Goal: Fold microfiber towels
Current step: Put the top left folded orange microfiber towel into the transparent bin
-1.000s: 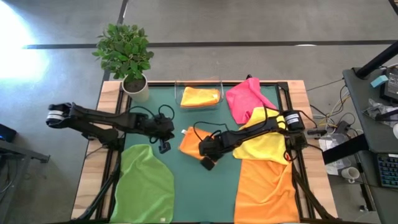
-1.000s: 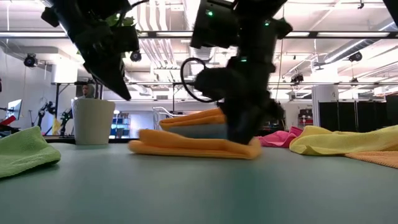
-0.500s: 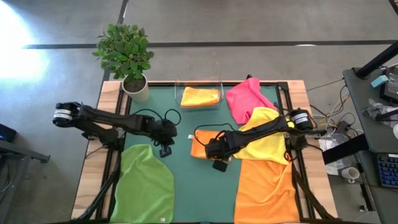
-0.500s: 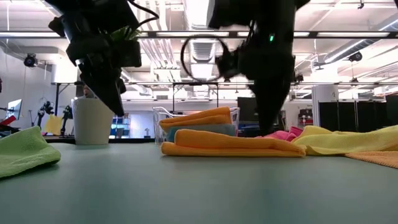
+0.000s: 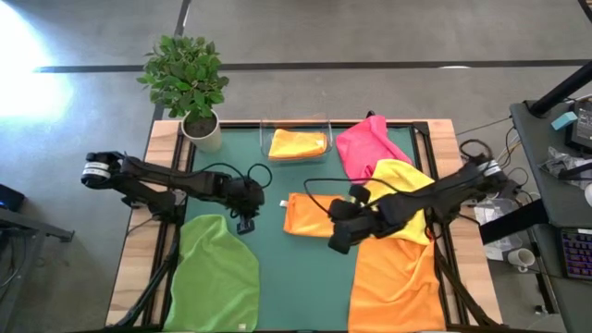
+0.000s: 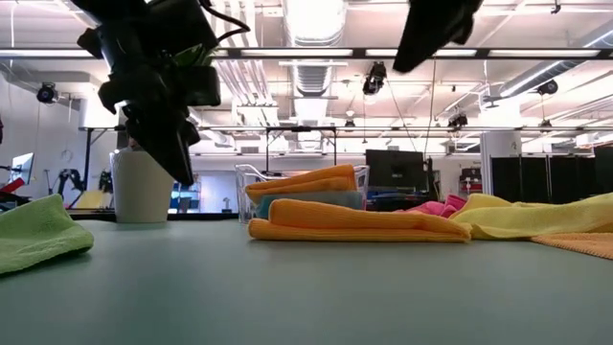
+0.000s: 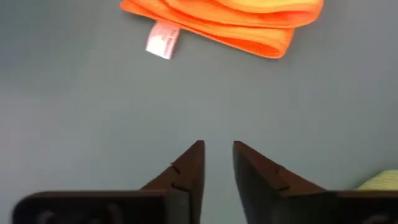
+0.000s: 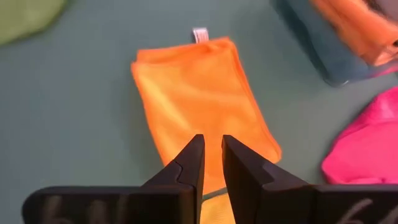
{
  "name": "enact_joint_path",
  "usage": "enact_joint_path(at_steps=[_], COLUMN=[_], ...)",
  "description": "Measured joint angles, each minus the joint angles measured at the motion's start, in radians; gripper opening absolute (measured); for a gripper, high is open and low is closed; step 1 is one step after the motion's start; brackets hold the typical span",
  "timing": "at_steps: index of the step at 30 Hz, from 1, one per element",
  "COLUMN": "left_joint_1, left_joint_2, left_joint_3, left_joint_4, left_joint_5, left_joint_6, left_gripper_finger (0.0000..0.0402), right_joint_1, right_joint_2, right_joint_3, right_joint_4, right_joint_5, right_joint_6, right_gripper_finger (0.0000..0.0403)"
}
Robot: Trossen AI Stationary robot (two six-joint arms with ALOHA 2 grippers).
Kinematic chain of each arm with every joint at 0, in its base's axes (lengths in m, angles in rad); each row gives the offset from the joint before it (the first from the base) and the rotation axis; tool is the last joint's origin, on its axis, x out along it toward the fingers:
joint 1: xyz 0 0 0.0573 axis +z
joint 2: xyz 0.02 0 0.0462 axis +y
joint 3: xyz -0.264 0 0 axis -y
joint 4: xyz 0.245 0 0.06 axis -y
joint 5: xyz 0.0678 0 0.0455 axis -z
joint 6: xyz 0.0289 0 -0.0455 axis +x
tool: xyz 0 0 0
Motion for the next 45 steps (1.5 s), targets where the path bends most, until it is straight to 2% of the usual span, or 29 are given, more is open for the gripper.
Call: enact_joint_path(at_steps=[3,8,12,19,22,26,33,38,41,45], left_joint_1=[0.002,-0.008,-0.032,-0.073,-0.083,-0.094,-0.139,-0.165,-0.177,-0.191], left_joint_2=[-0.001,-0.002,-0.001,0.000,0.007,0.037,0.178,0.298,0.349,0.396], left_joint_3=[0.000,0.032,0.071,0.075,0.074,0.085,0.142,0.215,0.258,0.299], left_joint_4=[0.003,0.007,0.030,0.263,0.324,0.353,0.381,0.367,0.316,0.256], left_joint_5=[-0.037,-0.036,-0.036,-0.036,-0.036,-0.036,-0.036,-0.042,-0.080,-0.133], left_joint_6=[0.001,0.024,0.110,0.132,0.132,0.132,0.138,0.188,0.238,0.243], left_gripper_finger=[0.0104,0.0140,0.0144,0.0144,0.0144,0.0144,0.0144,0.0144,0.0144,0.0143], right_joint_1=[0.022,0.037,0.050,0.111,0.134,0.141,0.138,0.138,0.138,0.125], right_joint_2=[-0.037,-0.056,-0.058,-0.135,-0.195,-0.298,-0.390,-0.380,-0.362,-0.338], right_joint_3=[-0.006,-0.012,-0.038,-0.179,-0.268,-0.401,-0.582,-0.615,-0.615,-0.615], right_joint_4=[-0.031,-0.165,-0.299,-0.297,-0.229,-0.020,0.309,0.390,0.389,0.389], right_joint_5=[0.007,0.008,0.010,0.015,0.014,0.014,0.014,0.006,0.000,-0.066], right_joint_6=[0.002,0.062,0.129,0.175,0.207,0.177,0.097,0.039,0.004,-0.012], right_gripper_finger=[0.0049,0.0050,0.0050,0.0048,0.0048,0.0048,0.0047,0.0047,0.0053,0.0076])
